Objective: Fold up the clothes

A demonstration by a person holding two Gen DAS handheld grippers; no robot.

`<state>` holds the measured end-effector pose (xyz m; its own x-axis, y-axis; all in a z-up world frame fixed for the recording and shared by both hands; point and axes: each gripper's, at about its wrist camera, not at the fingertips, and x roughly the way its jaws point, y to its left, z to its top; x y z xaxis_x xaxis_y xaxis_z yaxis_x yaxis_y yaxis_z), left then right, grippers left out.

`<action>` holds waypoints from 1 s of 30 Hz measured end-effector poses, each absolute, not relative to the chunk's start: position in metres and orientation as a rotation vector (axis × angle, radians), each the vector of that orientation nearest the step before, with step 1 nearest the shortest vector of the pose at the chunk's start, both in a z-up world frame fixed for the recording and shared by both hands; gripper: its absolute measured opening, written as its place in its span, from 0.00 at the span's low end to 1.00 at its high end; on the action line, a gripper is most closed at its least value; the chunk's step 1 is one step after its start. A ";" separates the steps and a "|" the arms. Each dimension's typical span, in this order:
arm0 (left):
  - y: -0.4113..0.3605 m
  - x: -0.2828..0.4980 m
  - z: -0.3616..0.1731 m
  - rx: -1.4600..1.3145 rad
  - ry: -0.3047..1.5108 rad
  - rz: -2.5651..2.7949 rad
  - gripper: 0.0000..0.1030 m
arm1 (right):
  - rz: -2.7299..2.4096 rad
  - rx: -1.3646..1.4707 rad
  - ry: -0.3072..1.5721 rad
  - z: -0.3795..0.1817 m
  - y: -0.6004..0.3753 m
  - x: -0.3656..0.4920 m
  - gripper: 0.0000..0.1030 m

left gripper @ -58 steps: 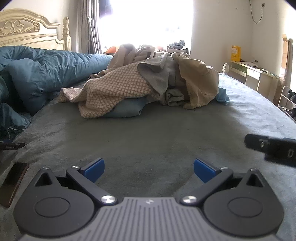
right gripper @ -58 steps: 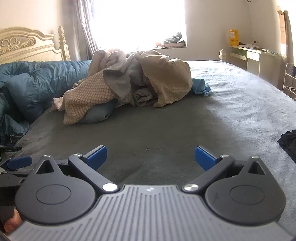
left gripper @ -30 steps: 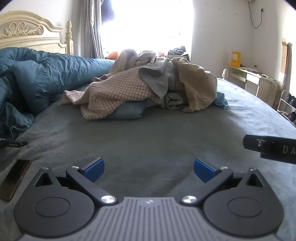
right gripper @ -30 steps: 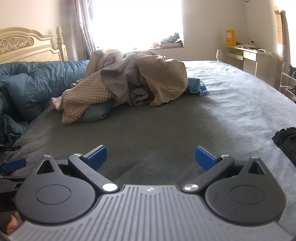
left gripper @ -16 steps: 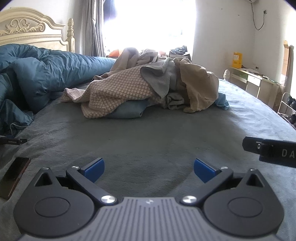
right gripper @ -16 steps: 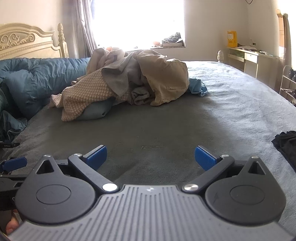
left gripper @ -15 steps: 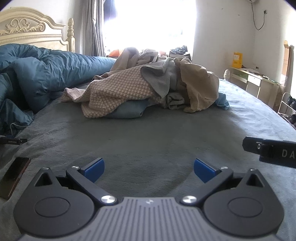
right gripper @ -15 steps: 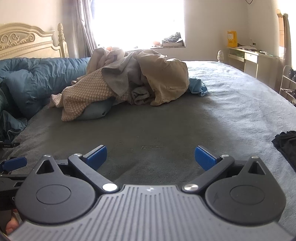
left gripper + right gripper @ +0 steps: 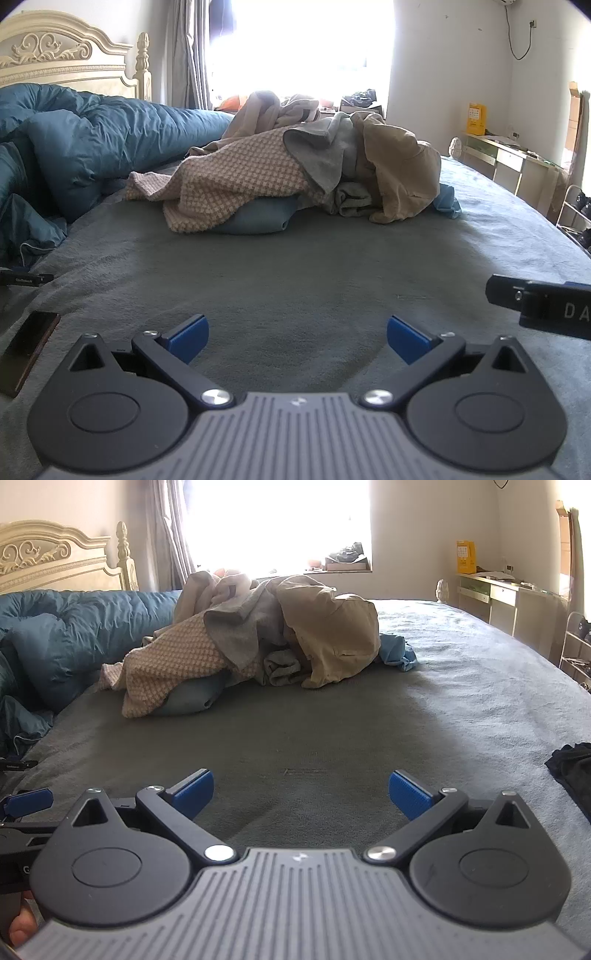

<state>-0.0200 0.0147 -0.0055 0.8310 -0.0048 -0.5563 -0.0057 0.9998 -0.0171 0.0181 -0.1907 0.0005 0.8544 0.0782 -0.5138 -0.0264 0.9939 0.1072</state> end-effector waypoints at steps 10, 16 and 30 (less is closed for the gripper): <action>0.011 -0.012 -0.006 -0.023 0.603 0.008 1.00 | 0.056 0.096 0.548 -0.001 -0.189 0.021 0.99; 0.010 -0.011 -0.006 -0.022 0.606 0.007 1.00 | 0.054 0.097 0.551 -0.003 -0.188 0.023 0.99; 0.010 0.010 -0.008 0.006 0.588 0.003 1.00 | 0.056 0.098 0.543 -0.005 -0.189 0.032 0.99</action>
